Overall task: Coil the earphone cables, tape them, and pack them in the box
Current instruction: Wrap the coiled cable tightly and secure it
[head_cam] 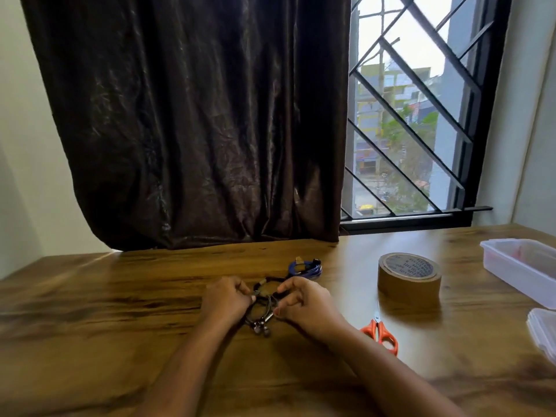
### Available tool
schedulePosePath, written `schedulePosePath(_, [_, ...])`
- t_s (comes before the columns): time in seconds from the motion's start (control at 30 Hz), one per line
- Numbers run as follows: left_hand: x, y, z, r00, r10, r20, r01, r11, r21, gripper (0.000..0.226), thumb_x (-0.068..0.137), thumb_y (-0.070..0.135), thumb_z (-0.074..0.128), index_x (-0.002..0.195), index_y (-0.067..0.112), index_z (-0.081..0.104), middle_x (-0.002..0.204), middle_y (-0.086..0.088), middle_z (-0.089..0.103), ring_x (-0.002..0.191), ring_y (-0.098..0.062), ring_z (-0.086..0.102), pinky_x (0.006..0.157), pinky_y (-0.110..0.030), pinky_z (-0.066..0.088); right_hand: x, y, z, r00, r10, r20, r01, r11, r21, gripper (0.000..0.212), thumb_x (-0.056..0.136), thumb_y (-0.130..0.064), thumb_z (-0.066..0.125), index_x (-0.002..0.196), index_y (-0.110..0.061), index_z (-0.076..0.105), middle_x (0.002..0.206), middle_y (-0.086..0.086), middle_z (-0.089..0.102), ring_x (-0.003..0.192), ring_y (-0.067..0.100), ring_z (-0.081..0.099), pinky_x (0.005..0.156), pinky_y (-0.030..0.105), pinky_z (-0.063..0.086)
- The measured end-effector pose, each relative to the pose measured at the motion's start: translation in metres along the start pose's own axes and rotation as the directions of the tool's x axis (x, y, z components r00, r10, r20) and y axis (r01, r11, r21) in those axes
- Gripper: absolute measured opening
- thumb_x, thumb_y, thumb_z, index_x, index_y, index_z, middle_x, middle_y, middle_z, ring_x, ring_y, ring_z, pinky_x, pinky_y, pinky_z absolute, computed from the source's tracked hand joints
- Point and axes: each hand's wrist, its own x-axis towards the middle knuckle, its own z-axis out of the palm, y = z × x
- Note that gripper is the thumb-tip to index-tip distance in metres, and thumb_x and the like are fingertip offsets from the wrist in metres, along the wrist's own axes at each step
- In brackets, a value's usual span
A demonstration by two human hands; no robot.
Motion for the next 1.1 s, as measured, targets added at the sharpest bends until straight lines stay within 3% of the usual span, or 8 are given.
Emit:
schedulePosePath(0.13, [0.001, -0.005, -0.007, 0.999, -0.016, 0.037, 0.011, 0.992, 0.123, 0.008, 0.079, 0.031, 0.072, 0.083, 0.026, 0.067, 0.089, 0.007, 0.066, 0.084, -0.010, 0.061, 0.072, -0.026, 0.051, 0.001, 0.005, 0.004, 0.993, -0.100, 0.064, 0.111, 0.973, -0.202, 0.016, 0.086, -0.007, 0.065, 0.098, -0.016, 0.067, 0.081, -0.010, 0.066, 0.066, -0.012, 0.060, 0.060, 0.005, 0.045])
schedulePosePath(0.3, [-0.005, -0.003, -0.005, 1.000, 0.006, 0.013, -0.008, 0.988, 0.152, 0.015, 0.083, 0.042, 0.065, 0.085, 0.027, 0.065, 0.083, 0.007, 0.065, 0.079, -0.011, 0.062, 0.071, -0.030, 0.055, 0.003, 0.012, 0.008, 0.975, -0.223, 0.002, 0.211, 0.917, -0.337, 0.018, 0.090, -0.009, 0.058, 0.103, -0.019, 0.067, 0.091, -0.008, 0.063, 0.071, -0.004, 0.057, 0.062, 0.005, 0.044])
schedulePosePath(0.43, [-0.014, -0.002, -0.008, 0.992, -0.004, -0.123, 0.013, 0.997, 0.073, 0.013, 0.091, 0.039, 0.055, 0.093, 0.029, 0.064, 0.080, 0.006, 0.062, 0.073, -0.012, 0.062, 0.062, -0.028, 0.054, 0.004, 0.017, 0.009, 0.937, -0.338, -0.094, 0.278, 0.879, -0.387, 0.017, 0.094, -0.012, 0.053, 0.103, -0.019, 0.066, 0.094, -0.008, 0.062, 0.078, -0.003, 0.057, 0.066, 0.004, 0.044])
schedulePosePath(0.57, [-0.029, 0.011, -0.006, 0.952, 0.101, -0.289, -0.080, 0.993, 0.086, 0.018, 0.094, 0.031, 0.050, 0.100, 0.024, 0.065, 0.078, 0.004, 0.063, 0.070, -0.014, 0.060, 0.056, -0.026, 0.047, -0.007, 0.009, 0.008, 0.872, -0.446, -0.202, 0.328, 0.839, -0.433, 0.016, 0.094, -0.013, 0.050, 0.098, -0.015, 0.065, 0.092, -0.003, 0.064, 0.081, 0.008, 0.059, 0.071, 0.019, 0.052])
schedulePosePath(0.67, [-0.043, 0.033, 0.005, 0.935, 0.150, -0.322, -0.138, 0.989, 0.060, 0.022, 0.094, 0.034, 0.049, 0.097, 0.021, 0.067, 0.086, 0.000, 0.068, 0.077, -0.019, 0.063, 0.065, -0.030, 0.050, -0.017, 0.003, 0.009, 0.801, -0.550, -0.236, 0.322, 0.729, -0.604, 0.014, 0.091, -0.015, 0.051, 0.094, -0.015, 0.064, 0.087, 0.001, 0.065, 0.079, 0.017, 0.061, 0.068, 0.027, 0.051])
schedulePosePath(0.77, [-0.056, 0.063, 0.020, 0.942, 0.160, -0.296, -0.190, 0.979, -0.076, 0.017, 0.092, 0.028, 0.054, 0.092, 0.018, 0.069, 0.090, -0.001, 0.070, 0.079, -0.020, 0.059, 0.064, -0.028, 0.043, -0.028, 0.001, -0.006, 0.719, -0.657, -0.226, 0.303, 0.589, -0.749, 0.005, 0.081, -0.018, 0.058, 0.084, -0.018, 0.062, 0.078, 0.001, 0.065, 0.071, 0.022, 0.061, 0.062, 0.028, 0.047])
schedulePosePath(0.97, [-0.075, 0.156, 0.055, 0.962, 0.218, -0.163, -0.267, 0.877, -0.400, 0.016, 0.086, 0.019, 0.063, 0.090, 0.008, 0.074, 0.089, -0.011, 0.073, 0.086, -0.025, 0.066, 0.068, -0.026, 0.041, -0.060, 0.005, -0.114, 0.621, -0.701, -0.351, 0.020, 0.462, -0.887, 0.022, 0.075, -0.028, 0.047, 0.085, -0.022, 0.066, 0.075, -0.002, 0.065, 0.070, 0.022, 0.062, 0.053, 0.028, 0.046])
schedulePosePath(1.1, [-0.090, 0.220, 0.087, 0.985, 0.159, 0.061, -0.091, 0.791, -0.604, 0.012, 0.080, 0.024, 0.069, 0.084, 0.014, 0.074, 0.084, -0.005, 0.072, 0.084, -0.022, 0.066, 0.079, -0.030, 0.053, -0.088, 0.023, -0.201, 0.593, -0.544, -0.594, -0.260, 0.569, -0.780, 0.019, 0.071, -0.013, 0.054, 0.086, -0.015, 0.067, 0.083, 0.007, 0.068, 0.081, 0.032, 0.062, 0.062, 0.034, 0.049])
